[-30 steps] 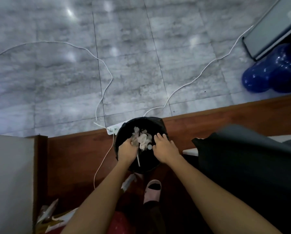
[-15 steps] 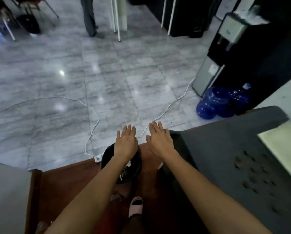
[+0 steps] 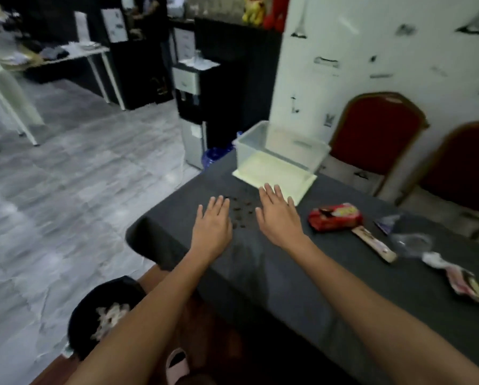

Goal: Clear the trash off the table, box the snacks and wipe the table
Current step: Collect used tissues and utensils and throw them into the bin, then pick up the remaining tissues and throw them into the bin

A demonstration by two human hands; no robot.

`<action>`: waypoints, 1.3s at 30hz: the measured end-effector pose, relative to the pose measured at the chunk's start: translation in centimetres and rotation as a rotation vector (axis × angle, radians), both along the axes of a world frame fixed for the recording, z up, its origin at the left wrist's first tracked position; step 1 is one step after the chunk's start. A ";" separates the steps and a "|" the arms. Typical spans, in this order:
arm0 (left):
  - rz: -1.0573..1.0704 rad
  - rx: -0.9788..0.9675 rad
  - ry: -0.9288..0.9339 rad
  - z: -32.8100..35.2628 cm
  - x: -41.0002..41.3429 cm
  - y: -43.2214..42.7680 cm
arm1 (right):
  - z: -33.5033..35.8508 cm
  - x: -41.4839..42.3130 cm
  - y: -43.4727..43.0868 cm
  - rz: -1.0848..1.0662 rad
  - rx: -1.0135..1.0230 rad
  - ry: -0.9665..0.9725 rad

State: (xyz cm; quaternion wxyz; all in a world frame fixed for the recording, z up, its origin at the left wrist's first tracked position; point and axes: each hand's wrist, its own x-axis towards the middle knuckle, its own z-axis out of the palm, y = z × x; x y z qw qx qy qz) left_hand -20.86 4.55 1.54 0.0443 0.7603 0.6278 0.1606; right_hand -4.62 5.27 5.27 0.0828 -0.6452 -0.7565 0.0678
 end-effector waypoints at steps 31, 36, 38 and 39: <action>-0.880 -0.308 0.295 -4.2 43.8 2.9 | -6.9 33.4 -22.1 -1.188 -0.157 0.179; -0.897 -0.412 0.261 -5.7 48.3 3.5 | -7.4 34.6 -24.6 -1.343 -0.118 0.223; -0.882 -0.427 0.230 -6.3 49.3 3.3 | -7.4 35.1 -25.7 -1.380 -0.103 0.216; -0.872 -0.399 0.217 -6.6 49.5 3.2 | -7.4 35.3 -26.2 -1.395 -0.098 0.210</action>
